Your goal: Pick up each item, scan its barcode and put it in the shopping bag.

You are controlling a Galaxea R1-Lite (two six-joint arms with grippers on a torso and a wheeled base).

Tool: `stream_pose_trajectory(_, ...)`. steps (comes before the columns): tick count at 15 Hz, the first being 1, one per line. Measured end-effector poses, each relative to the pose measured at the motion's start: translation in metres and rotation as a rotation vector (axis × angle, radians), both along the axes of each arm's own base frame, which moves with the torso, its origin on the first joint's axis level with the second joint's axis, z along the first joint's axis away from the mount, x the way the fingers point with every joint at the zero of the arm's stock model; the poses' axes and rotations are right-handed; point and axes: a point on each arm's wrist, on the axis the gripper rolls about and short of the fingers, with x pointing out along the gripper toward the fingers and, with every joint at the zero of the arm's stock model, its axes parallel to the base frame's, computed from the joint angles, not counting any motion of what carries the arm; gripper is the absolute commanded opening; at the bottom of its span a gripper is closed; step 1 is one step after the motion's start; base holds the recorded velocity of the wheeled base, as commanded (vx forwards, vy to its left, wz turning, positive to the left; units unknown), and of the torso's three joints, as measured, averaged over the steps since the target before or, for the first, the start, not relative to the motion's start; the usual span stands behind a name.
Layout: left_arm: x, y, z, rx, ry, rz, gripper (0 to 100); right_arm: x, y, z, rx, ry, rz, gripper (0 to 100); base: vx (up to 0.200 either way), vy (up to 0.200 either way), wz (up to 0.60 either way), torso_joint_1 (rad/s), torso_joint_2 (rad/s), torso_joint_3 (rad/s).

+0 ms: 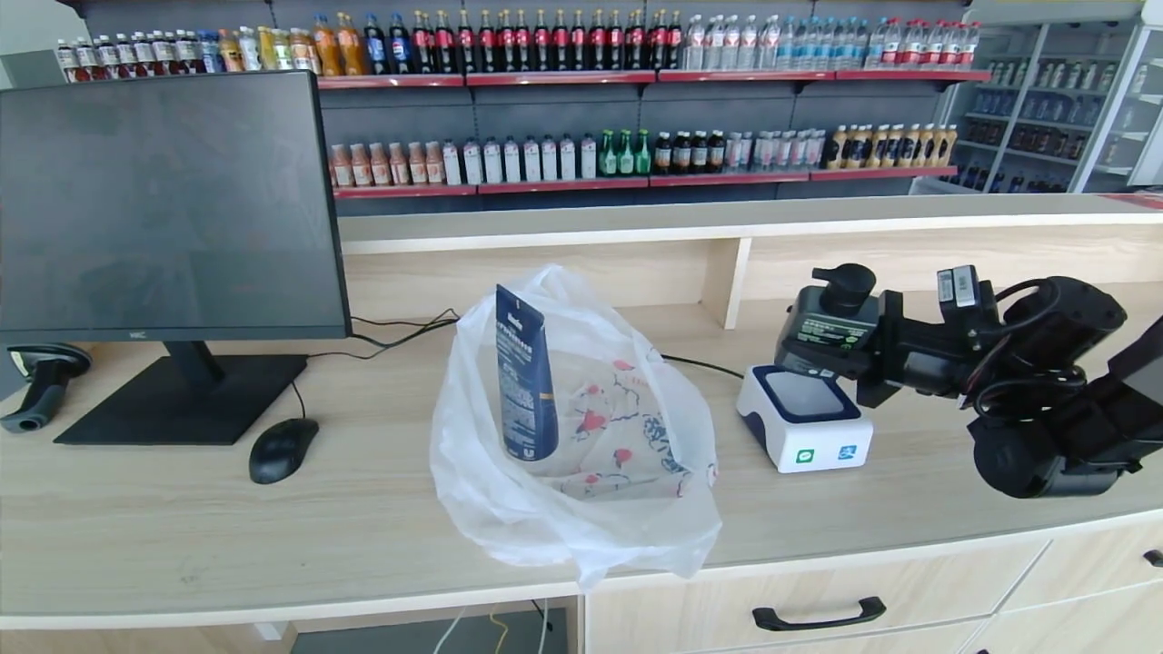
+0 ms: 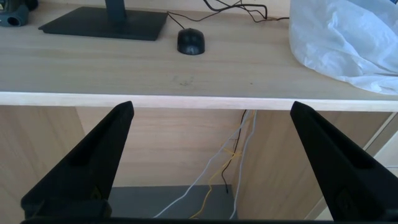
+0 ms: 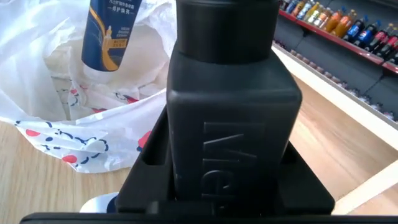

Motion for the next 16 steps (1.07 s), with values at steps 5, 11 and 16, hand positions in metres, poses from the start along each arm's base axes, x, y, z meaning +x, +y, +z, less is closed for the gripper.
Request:
stream_pose_trajectory(5, 0.0, 0.0, 0.0, 0.0, 0.0, 0.0, 100, 0.012, 0.035, 0.002, -0.031, -0.147, 0.075, 0, 0.0, 0.0, 0.0, 0.0, 0.0, 0.0)
stream_pose_trajectory(11, 0.0, 0.0, 0.0, 0.0, 0.0, 0.001, 100, -0.009, 0.036, -0.01, -0.112, -0.306, 0.034, 0, 0.0, 0.0, 0.0, 0.0, 0.0, 0.0)
stream_pose_trajectory(16, 0.0, 0.0, 0.0, 0.0, 0.0, 0.0, 100, -0.037, 0.005, -0.005, -0.196, -0.439, -0.124, 0, 0.0, 0.0, 0.0, 0.0, 0.0, 0.0)
